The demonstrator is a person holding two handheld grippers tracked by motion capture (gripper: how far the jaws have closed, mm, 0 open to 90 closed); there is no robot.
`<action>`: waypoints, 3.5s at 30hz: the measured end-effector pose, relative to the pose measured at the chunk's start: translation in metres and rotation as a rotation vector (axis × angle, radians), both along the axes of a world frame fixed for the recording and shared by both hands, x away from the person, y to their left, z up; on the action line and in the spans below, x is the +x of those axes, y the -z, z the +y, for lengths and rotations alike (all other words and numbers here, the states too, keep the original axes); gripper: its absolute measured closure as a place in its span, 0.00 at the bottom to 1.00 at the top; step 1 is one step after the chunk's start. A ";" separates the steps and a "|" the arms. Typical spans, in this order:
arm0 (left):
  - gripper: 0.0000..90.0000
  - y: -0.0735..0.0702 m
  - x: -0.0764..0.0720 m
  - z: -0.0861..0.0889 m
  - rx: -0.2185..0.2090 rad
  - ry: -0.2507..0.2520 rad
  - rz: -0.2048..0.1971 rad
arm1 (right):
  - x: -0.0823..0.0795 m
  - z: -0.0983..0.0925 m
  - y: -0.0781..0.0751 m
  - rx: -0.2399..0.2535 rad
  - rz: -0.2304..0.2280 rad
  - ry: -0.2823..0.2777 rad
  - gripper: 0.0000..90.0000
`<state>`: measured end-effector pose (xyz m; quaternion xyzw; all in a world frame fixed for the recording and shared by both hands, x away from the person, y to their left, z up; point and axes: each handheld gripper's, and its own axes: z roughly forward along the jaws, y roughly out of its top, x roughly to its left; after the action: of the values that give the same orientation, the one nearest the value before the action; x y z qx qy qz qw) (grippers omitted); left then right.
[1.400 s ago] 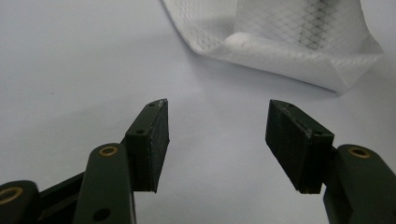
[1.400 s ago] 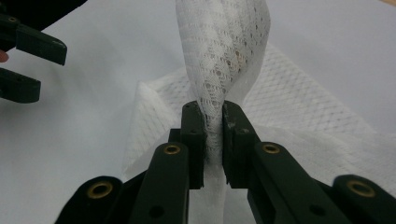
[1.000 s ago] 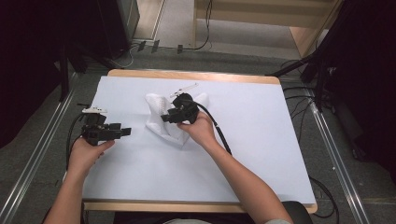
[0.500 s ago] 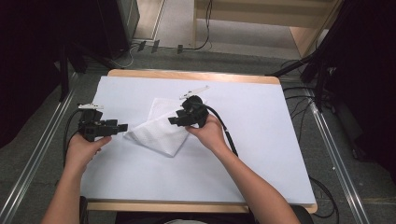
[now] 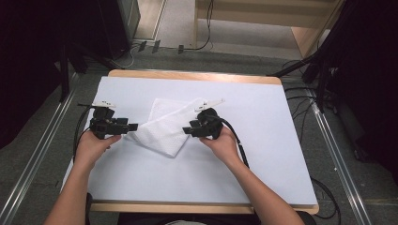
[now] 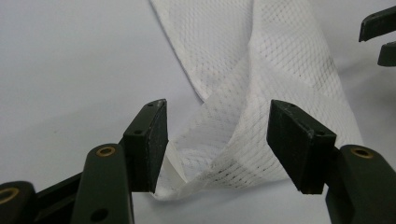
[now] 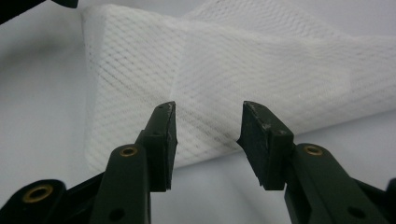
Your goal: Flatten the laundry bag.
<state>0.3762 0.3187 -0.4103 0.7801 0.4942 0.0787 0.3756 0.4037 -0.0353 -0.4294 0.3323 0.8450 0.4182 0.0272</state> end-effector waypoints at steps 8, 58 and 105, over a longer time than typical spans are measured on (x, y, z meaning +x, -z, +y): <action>0.44 0.007 -0.002 0.006 -0.003 -0.018 0.021 | 0.001 -0.010 0.009 -0.008 0.012 0.017 0.67; 0.98 0.033 -0.004 0.007 0.035 -0.073 0.111 | -0.013 -0.069 0.007 -0.040 0.000 0.105 0.65; 0.98 -0.029 -0.020 -0.125 -0.053 0.235 -0.041 | -0.007 -0.109 0.006 -0.048 0.014 0.236 0.65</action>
<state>0.3561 0.1937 -0.3816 0.8207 0.3936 0.0370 0.4125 0.3966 -0.1444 -0.4349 0.4317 0.8099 0.3894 0.0785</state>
